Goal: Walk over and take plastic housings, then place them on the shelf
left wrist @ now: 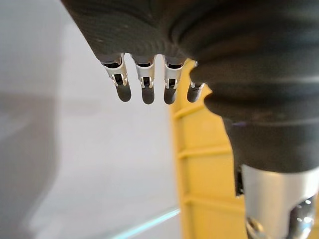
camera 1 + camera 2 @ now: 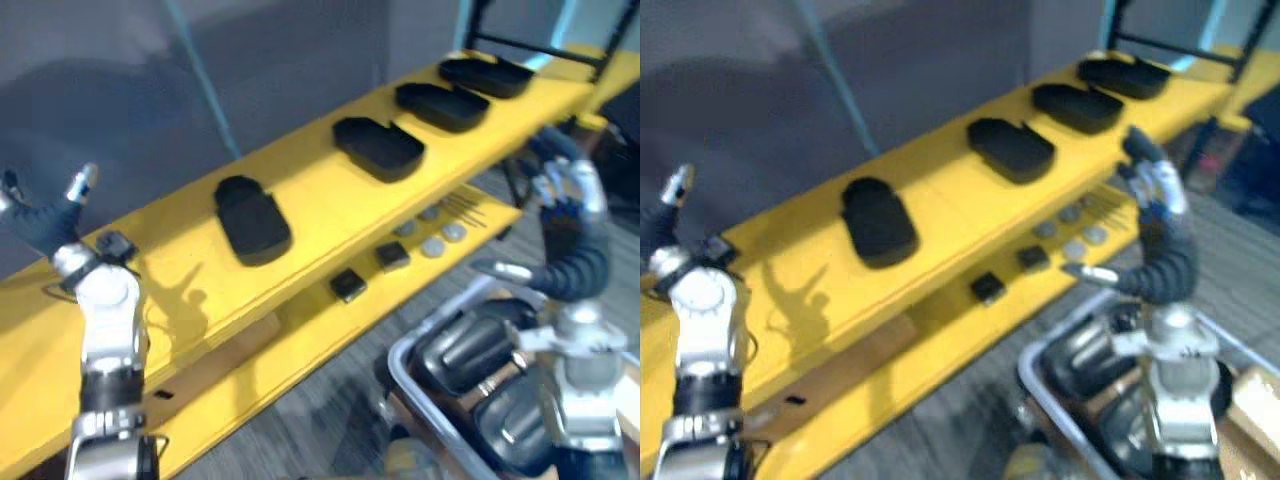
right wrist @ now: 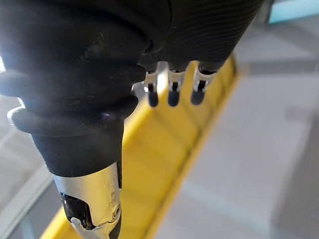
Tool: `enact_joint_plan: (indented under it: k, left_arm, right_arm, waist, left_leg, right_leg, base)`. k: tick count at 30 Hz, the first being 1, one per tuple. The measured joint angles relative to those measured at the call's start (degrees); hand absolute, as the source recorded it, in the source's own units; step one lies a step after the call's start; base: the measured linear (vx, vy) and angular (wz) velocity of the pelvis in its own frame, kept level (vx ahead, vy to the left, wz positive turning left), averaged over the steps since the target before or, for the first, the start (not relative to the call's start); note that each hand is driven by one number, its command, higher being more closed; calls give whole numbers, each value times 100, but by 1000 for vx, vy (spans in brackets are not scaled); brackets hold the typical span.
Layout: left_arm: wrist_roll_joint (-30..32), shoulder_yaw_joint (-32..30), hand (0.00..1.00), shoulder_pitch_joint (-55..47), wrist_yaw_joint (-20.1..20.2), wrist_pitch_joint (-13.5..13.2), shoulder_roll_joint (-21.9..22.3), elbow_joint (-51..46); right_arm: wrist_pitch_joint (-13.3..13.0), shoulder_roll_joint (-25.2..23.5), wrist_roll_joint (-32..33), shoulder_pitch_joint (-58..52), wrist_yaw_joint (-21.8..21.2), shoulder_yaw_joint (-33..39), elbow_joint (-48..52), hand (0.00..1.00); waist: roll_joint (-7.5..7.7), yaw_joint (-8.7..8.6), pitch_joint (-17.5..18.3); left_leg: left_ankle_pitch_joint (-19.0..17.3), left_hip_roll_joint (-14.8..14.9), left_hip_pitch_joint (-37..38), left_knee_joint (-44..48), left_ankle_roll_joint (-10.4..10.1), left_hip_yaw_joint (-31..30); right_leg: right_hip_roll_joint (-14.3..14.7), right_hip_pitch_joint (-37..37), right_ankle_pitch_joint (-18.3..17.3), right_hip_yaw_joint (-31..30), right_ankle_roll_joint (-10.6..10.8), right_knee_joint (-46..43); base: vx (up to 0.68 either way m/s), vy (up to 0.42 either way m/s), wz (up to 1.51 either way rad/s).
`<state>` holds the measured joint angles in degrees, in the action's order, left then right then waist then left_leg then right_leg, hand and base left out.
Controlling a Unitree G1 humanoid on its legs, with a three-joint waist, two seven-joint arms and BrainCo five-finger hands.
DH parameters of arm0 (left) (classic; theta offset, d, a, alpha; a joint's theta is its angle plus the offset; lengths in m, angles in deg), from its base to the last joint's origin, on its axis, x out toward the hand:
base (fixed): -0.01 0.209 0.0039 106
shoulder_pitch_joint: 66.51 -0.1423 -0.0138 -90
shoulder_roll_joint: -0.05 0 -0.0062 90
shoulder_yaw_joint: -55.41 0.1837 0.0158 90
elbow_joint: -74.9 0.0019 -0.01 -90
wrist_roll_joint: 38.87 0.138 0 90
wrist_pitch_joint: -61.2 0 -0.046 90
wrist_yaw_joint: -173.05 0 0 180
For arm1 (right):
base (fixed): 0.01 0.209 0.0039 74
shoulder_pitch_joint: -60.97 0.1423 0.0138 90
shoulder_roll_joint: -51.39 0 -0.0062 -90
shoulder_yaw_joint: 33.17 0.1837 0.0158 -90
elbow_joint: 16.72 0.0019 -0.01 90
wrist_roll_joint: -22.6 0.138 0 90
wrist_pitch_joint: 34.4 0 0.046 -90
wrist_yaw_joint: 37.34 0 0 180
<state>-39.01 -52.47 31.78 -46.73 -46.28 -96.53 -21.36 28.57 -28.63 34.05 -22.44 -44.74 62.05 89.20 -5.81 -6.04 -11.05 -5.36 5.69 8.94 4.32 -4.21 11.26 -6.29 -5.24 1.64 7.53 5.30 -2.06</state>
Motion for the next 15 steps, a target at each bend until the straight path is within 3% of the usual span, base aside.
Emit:
enact_joint_plan:
  k: [2, 5, 6, 8, 12, 15]
  left_arm:
    - [230, -240, 0, -456, 5, 7, 184, -273]
    - [524, -729, 0, -1295, -57, 44, 552, -404]
    - [503, -921, 0, -1676, -59, 101, 715, -378]
    - [420, -1089, 0, -2003, -61, 203, 958, -124]
    - [-172, -1133, 0, -2422, -107, 198, 1423, 1487]
    - [-437, -1053, 0, -2715, 166, 106, 1773, 2660]
  right_arm:
    - [211, 2, 100, 191, -147, -199, -68, 0]
    - [862, -72, 521, 392, -591, -627, -76, 0]
    - [1141, -176, 598, 442, -652, -870, -150, 0]
    - [1414, -349, 605, 573, -628, -1104, -341, 0]
    - [1824, -752, 824, 945, -268, -1370, -955, 0]
    - [1840, -991, 1019, 1275, 77, -1437, -1478, 0]
  waist:
    - [9, 168, 26]
    - [88, 499, 112]
    - [186, 647, 194]
    - [306, 800, 239]
    - [512, 1096, 354]
    - [637, 1174, 425]
  left_leg:
    - [47, -18, -2, -37, -20, -215]
    - [97, -47, -45, -127, -46, -532]
    - [139, -61, -101, -196, -62, -665]
    - [196, -83, -119, -291, -80, -798]
    - [257, -111, -157, -425, -89, -936]
    - [257, -143, -207, -438, -87, -995]
  right_leg:
    - [-24, -149, 17, 215, -1, 70]
    - [-42, -400, 17, 564, 1, 283]
    - [-43, -444, 17, 709, 0, 382]
    - [-50, -490, 17, 853, 1, 429]
    - [-69, -489, 11, 1000, -8, 439]
    - [-89, -471, -13, 1047, -32, 446]
  base:
    - [23, -38, 63]
    - [17, -31, 62]
    - [38, -28, 48]
    - [50, -26, 38]
    - [57, 1, 22]
    - [54, 19, 10]
